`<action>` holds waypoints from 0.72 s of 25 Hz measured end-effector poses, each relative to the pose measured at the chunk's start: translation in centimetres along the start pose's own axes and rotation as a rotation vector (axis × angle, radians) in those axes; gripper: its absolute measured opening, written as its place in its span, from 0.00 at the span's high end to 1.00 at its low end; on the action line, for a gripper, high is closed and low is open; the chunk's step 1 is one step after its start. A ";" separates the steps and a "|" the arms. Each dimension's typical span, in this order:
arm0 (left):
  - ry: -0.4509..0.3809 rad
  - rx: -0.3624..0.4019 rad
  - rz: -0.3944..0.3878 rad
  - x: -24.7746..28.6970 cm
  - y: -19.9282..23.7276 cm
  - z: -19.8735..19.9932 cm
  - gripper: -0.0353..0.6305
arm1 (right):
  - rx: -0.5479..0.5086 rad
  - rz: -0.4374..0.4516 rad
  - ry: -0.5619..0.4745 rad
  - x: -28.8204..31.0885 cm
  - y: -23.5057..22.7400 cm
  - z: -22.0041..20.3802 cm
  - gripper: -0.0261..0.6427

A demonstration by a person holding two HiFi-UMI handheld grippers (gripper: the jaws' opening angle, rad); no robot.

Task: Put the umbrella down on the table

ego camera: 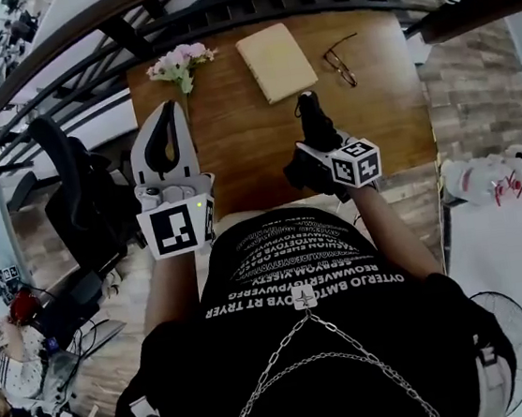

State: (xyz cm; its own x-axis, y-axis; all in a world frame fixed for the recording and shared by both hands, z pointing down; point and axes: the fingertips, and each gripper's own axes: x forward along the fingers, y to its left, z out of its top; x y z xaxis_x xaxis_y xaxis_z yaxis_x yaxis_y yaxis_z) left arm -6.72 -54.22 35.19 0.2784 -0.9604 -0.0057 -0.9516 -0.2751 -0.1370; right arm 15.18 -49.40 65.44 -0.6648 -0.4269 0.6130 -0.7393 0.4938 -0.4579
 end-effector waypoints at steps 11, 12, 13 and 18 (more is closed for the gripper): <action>0.072 0.000 -0.010 0.2 1.7 -2.8 0.90 | 0.055 -0.041 0.188 6.7 -3.2 -6.3 0.53; 0.074 0.000 -0.011 0.1 1.7 -2.9 0.90 | 0.049 -0.044 0.208 7.1 -3.3 -6.8 0.53; 0.075 0.002 -0.010 -0.2 1.7 -3.0 0.90 | 0.045 -0.049 0.227 7.5 -3.5 -7.4 0.53; 0.080 0.009 0.006 -1.7 1.8 -2.5 0.90 | 0.053 -0.101 0.284 8.5 -4.2 -9.0 0.52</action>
State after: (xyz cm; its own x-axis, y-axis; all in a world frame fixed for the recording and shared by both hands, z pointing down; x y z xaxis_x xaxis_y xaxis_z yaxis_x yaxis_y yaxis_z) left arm -9.23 -53.24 37.42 0.2609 -0.9626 0.0729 -0.9519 -0.2691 -0.1462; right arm 13.63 -48.34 78.36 -0.5365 -0.2397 0.8091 -0.8098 0.4161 -0.4136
